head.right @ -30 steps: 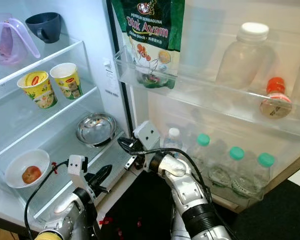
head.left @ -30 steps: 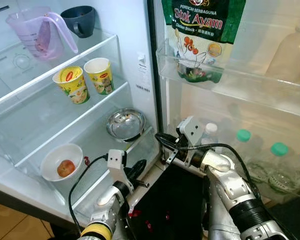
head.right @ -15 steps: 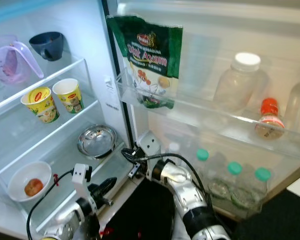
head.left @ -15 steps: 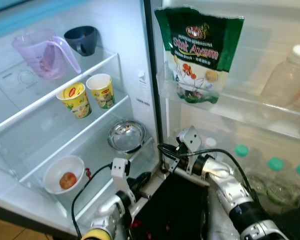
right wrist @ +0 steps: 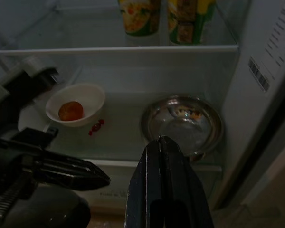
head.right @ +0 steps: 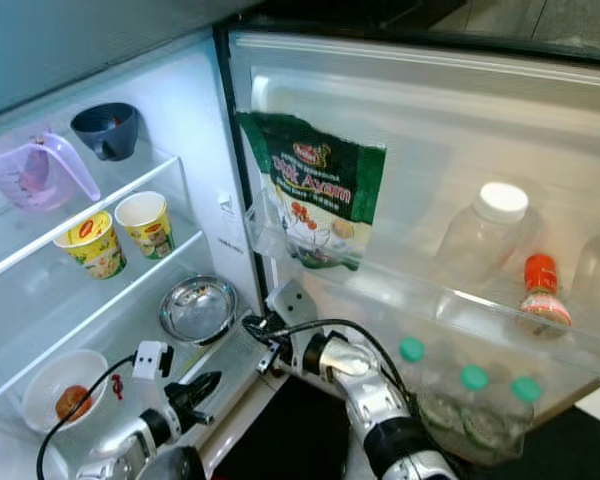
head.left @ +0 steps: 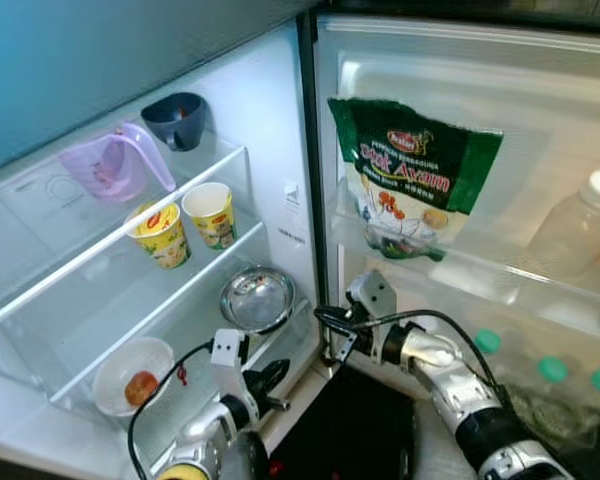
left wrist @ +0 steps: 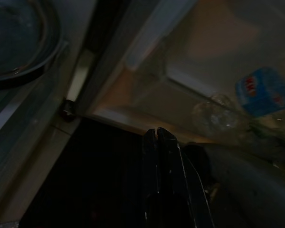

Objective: Restocking fridge

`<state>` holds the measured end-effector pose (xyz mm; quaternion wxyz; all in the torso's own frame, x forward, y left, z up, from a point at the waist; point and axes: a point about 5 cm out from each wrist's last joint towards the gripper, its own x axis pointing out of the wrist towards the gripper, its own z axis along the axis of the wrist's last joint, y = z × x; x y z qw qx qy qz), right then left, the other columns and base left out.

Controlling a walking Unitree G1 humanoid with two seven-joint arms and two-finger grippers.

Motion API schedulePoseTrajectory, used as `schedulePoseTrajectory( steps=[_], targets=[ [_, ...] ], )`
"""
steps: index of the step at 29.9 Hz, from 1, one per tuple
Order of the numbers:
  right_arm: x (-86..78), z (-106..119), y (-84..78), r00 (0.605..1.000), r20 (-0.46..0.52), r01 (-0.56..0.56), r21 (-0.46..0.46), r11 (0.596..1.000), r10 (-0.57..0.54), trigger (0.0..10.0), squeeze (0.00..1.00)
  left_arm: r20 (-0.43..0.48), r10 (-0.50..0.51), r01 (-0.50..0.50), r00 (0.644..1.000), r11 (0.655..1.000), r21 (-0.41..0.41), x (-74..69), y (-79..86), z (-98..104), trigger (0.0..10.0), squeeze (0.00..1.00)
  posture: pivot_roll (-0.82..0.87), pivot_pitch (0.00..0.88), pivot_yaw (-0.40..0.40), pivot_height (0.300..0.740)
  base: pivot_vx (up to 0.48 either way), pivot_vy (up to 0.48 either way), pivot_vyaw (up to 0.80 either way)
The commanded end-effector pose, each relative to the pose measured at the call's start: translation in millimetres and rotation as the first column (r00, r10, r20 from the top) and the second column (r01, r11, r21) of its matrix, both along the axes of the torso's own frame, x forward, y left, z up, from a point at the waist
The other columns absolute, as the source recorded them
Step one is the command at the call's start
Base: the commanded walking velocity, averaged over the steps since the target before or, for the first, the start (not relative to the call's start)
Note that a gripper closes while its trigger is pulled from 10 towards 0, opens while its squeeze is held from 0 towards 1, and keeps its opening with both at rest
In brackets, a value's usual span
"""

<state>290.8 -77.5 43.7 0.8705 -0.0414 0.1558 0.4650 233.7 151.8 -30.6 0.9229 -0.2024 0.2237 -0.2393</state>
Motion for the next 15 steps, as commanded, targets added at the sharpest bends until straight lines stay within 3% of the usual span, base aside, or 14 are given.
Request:
schedulePoseTrajectory(
  steps=[1,5,9,13,15],
  targets=[
    [-3.8,-4.5,2.6,1.000,-0.011,-0.021,-0.002,1.000,0.021,10.0,0.00,-0.037,-0.016,0.016,0.999,1.000,0.009,-8.2,3.9,-6.4,10.0,0.00,-0.05,0.016,0.050,0.627,0.000,0.000,0.00],
    [-15.7,-7.3,7.6,0.990,-0.054,-0.125,0.039,0.991,0.127,10.0,0.00,-0.037,-0.038,0.038,0.999,0.999,-0.005,-10.2,2.1,-7.1,10.0,0.00,-0.05,0.016,0.050,0.627,0.000,0.000,0.00],
    [-33.3,-2.1,11.1,0.943,-0.089,-0.311,0.108,0.944,0.321,10.0,0.00,-0.034,-0.066,0.065,0.997,0.998,-0.020,-10.8,1.0,-6.7,10.0,0.00,-0.04,0.013,0.047,0.627,0.000,0.000,0.00],
    [-37.6,-7.1,14.2,0.930,-0.094,-0.351,0.066,0.934,0.356,10.0,0.00,-0.037,-0.083,0.082,0.996,0.996,-0.022,-11.6,0.8,-7.0,10.0,0.00,-0.04,0.013,0.047,0.627,0.000,0.000,0.00],
    [-38.1,-19.5,17.3,0.934,-0.149,-0.325,0.015,0.946,0.323,10.0,0.00,-0.042,-0.096,0.095,0.995,0.995,-0.026,-12.7,0.1,-7.6,10.0,0.00,-0.05,0.012,0.046,0.627,0.000,0.000,0.00]
  ],
)
